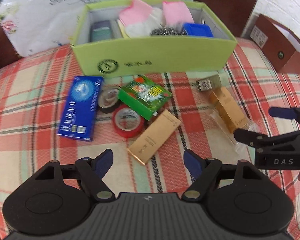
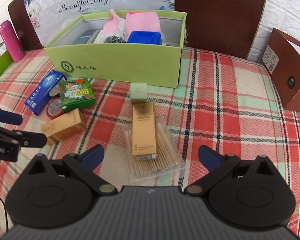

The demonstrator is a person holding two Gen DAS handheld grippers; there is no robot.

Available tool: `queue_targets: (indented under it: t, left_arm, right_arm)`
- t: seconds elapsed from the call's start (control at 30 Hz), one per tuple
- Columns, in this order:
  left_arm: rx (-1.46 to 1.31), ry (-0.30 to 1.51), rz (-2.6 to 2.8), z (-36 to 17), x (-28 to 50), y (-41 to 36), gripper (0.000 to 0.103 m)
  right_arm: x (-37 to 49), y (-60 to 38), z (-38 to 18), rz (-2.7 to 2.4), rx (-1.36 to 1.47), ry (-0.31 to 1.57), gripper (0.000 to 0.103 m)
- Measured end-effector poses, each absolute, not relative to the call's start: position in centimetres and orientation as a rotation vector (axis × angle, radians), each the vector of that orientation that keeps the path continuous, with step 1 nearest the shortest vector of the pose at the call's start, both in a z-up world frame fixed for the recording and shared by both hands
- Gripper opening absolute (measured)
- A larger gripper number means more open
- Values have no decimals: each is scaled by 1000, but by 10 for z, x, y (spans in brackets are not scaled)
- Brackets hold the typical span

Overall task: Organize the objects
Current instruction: 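Grasp a tan box with left gripper while right grasps another tan box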

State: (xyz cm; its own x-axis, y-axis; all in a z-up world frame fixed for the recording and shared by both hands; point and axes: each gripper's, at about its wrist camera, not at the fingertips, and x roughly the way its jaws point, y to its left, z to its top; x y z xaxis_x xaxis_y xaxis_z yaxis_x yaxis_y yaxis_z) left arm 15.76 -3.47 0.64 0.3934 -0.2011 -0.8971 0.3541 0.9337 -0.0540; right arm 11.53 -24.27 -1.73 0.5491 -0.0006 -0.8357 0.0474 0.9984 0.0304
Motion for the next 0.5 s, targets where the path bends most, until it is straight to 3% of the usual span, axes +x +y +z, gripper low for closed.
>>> queue_targets:
  t: [0.07,0.2,0.4,0.43,0.5]
  left_arm:
    - [158,1142,-353,-2,163,-38,69]
    - [153,1165,-342,-11,170,-42,66]
    - [149,1181,-340,-20,180,-46,59]
    - [154,1188,-335,-22,181,-46,53]
    - [150,1206,-336,-27,181,-45,45]
  right_arm:
    - [120,-243,-19,-29,52,986,88]
    - [130,-243,-23,-43,46,979,76]
    - [142,-243,-28,-32,45,999,44]
    - [142,-242,-28,-21,51,1005,33]
    - [141,-239,-27,-12,48,1018,31]
